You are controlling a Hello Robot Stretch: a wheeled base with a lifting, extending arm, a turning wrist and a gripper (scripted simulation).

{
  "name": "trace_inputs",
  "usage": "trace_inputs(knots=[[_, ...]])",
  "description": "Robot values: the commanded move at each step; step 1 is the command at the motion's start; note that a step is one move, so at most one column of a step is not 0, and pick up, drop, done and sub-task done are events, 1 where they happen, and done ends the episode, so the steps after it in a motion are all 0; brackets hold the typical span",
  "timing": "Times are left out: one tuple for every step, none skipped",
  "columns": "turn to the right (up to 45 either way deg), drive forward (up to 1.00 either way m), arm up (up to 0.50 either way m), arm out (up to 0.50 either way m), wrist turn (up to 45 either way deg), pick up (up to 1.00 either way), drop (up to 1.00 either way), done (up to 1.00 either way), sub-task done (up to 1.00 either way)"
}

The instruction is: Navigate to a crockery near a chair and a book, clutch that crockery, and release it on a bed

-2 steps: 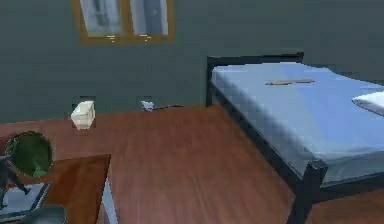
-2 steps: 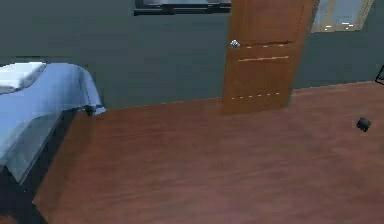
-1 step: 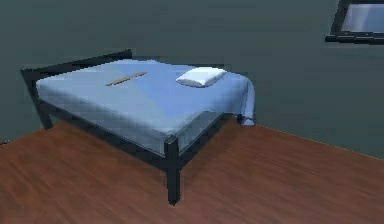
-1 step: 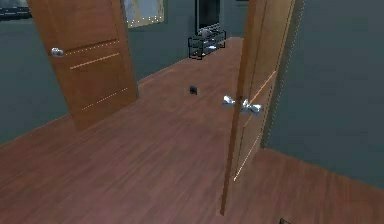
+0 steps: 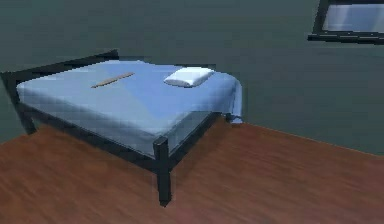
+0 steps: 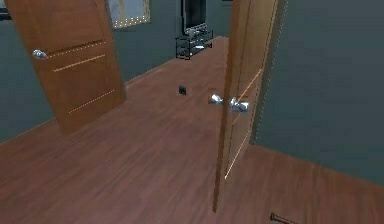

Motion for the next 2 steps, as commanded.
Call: trace_inputs(knots=[[0.0, 0.3, 0.0, 0.0, 0.0, 0.0, 0.0, 0.0, 0.0], [-45.0, 0.0, 0.0, 0.0, 0.0, 0.0, 0.0, 0.0, 0.0]])
